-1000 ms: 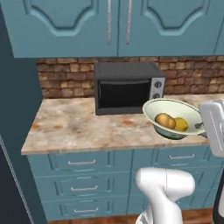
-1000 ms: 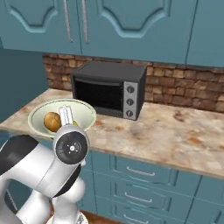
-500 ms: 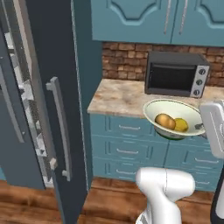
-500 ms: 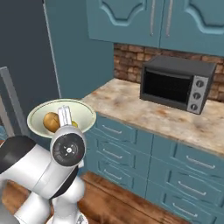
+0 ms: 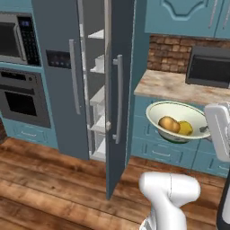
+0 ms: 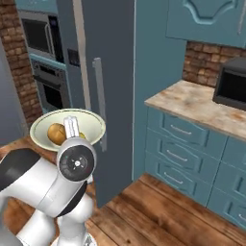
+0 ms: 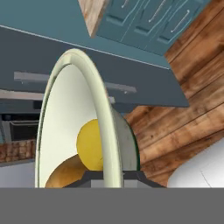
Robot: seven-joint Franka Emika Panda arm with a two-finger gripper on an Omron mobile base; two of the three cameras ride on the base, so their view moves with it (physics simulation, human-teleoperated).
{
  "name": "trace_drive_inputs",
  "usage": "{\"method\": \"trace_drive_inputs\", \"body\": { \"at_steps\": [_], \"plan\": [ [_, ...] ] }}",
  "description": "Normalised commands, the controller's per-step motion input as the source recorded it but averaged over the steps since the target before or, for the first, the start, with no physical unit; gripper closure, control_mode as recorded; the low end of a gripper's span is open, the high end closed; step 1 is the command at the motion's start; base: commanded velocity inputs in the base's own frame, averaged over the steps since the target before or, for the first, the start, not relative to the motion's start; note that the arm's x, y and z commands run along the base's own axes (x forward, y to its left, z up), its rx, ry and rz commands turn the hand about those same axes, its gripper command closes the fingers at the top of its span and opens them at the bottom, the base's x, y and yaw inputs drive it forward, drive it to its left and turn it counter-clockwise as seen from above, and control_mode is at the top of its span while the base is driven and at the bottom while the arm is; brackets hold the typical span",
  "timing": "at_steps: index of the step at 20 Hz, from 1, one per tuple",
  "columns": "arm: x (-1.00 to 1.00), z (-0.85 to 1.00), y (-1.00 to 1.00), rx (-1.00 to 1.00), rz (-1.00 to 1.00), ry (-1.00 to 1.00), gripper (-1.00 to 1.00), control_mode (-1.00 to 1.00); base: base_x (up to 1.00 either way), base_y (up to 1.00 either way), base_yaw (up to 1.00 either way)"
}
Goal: Place the bowl with the lemon and potato on the second highest shelf of the fridge. Place the bowl with the chicken drumstick and fish on the top shelf of the fridge.
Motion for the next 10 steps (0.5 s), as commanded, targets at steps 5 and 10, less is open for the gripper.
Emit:
{"method": "trace_drive_inputs", "body": {
  "at_steps": [5, 10],
  "plan": [
    [0.0, 0.0, 0.0, 0.0, 0.0, 0.0, 1.0, 1.0, -0.82, 1.0, 0.24],
    [0.0, 0.0, 0.0, 0.0, 0.0, 0.0, 1.0, 1.0, -0.04, 1.0, 0.25]
  ]
}}
